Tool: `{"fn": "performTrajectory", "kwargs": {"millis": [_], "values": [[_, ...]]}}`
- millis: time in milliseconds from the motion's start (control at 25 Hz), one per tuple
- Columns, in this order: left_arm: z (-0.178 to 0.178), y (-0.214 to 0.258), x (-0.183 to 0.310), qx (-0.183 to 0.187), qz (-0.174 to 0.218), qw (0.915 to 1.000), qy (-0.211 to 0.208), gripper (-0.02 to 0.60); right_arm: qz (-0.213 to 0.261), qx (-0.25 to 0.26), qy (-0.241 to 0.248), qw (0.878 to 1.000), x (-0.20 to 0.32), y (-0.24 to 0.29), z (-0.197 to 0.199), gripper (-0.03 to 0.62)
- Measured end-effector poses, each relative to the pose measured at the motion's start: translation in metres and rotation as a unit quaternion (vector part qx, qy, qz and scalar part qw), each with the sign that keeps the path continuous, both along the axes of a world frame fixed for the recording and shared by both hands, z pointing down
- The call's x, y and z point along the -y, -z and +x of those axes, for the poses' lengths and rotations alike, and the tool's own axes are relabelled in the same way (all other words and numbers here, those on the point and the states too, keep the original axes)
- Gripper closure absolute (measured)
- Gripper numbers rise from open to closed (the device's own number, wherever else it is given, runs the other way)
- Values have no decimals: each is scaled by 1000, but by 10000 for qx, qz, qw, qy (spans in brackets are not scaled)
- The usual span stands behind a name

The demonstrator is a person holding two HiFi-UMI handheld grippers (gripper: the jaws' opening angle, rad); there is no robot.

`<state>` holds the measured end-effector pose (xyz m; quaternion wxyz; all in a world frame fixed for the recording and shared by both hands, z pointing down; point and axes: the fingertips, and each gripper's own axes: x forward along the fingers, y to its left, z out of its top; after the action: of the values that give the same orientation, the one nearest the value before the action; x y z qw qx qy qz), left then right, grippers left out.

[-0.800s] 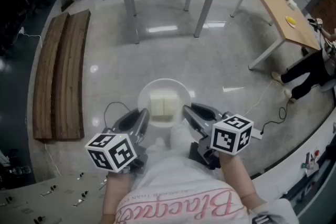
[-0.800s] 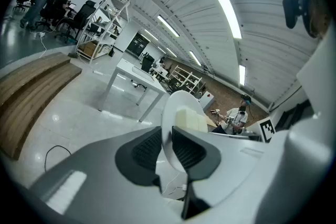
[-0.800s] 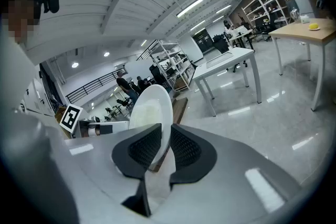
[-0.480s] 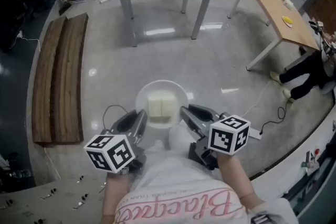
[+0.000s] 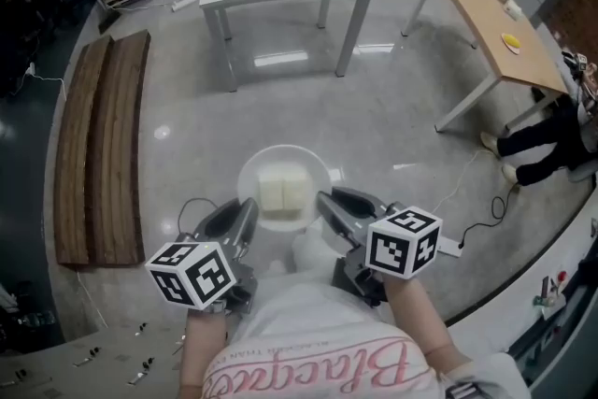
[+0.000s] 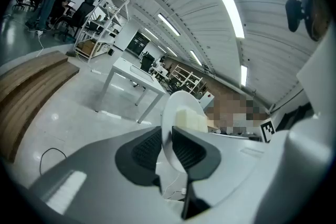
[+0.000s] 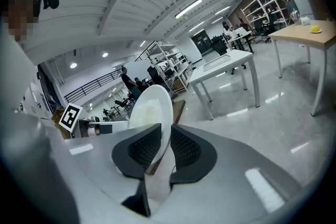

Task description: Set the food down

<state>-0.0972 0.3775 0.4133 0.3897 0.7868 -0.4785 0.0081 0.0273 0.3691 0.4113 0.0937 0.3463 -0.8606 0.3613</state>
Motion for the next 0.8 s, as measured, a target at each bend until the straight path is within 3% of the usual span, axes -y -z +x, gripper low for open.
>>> {"fn": "performTrajectory", "kwargs": {"millis": [800], "values": [[53, 13, 153, 50, 127, 9994, 330, 517, 112, 0, 343, 9994, 157, 12, 53, 534]]}}
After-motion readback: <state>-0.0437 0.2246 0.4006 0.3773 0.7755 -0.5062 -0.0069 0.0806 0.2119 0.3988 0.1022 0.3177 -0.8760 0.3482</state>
